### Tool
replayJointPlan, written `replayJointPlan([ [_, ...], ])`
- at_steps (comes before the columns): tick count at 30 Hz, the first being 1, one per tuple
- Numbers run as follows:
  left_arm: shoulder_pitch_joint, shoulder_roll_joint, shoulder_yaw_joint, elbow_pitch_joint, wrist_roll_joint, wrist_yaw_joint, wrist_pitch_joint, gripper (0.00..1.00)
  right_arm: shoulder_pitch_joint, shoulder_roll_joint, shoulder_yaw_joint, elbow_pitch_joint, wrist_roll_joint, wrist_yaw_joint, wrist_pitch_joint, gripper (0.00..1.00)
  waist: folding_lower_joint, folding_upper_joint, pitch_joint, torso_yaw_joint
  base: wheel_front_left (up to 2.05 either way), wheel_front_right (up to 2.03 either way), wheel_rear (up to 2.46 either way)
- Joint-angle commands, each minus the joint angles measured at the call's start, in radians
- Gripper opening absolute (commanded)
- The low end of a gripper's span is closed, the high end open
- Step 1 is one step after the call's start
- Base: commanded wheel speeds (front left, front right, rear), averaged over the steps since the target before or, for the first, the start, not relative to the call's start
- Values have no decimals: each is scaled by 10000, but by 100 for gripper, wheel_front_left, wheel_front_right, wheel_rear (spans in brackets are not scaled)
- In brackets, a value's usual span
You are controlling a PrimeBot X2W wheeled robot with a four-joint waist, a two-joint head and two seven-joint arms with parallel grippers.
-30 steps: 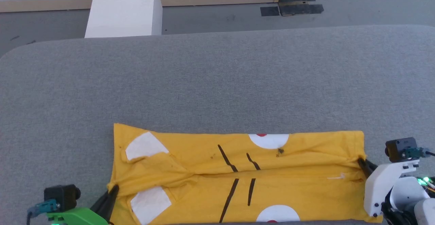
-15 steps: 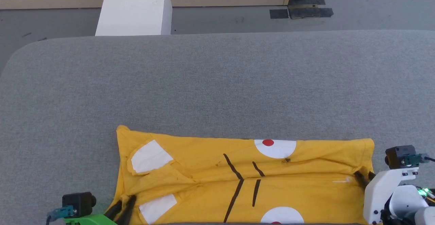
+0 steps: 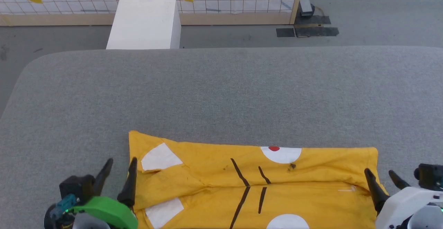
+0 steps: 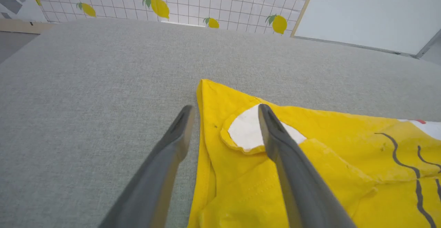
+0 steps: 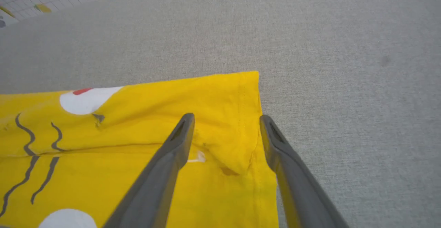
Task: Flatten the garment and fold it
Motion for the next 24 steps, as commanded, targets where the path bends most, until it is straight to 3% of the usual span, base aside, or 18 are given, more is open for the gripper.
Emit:
replayJointPlan([
  [1, -329, -148, 144, 65, 290, 163, -150, 100, 130, 155, -186, -168, 21, -15, -307, 100, 1, 0, -100, 58, 0, 0, 0],
  [7, -1142, -803, 887, 39, 1469, 424, -282, 100, -45, 556, -883, -93, -56, -15, -1316, 100, 1, 0, -216, 116, 0, 0, 0],
  [13, -2024, -1784, 1864, 469, 2734, -176, -287, 100, -883, 594, -1216, 1602, 266, -15, -1495, 100, 1, 0, -224, 111, 0, 0, 0],
  [19, -2318, -2277, 2579, 953, 3281, -413, -287, 100, -1570, 595, -1227, 3280, -33, -15, -312, 100, 1, 0, -197, -6, 0, 0, 0],
  [20, -2328, -2489, 2844, 1124, 3479, -560, -288, 100, -1800, 596, -1188, 3831, -259, -15, 636, 100, 1, 0, -165, -23, 0, 0, 0],
  [23, -2320, -2634, 3001, 1236, 3652, -741, -288, 100, -1866, 596, -1035, 3977, -288, -15, 1462, 100, 1, 0, -119, -5, 0, 0, 0],
  [24, -2323, -2680, 3063, 1263, 3713, -800, -288, 100, -1867, 596, -960, 3938, -290, -15, 1726, 92, 1, 0, -96, 5, 0, 0, 0],
])
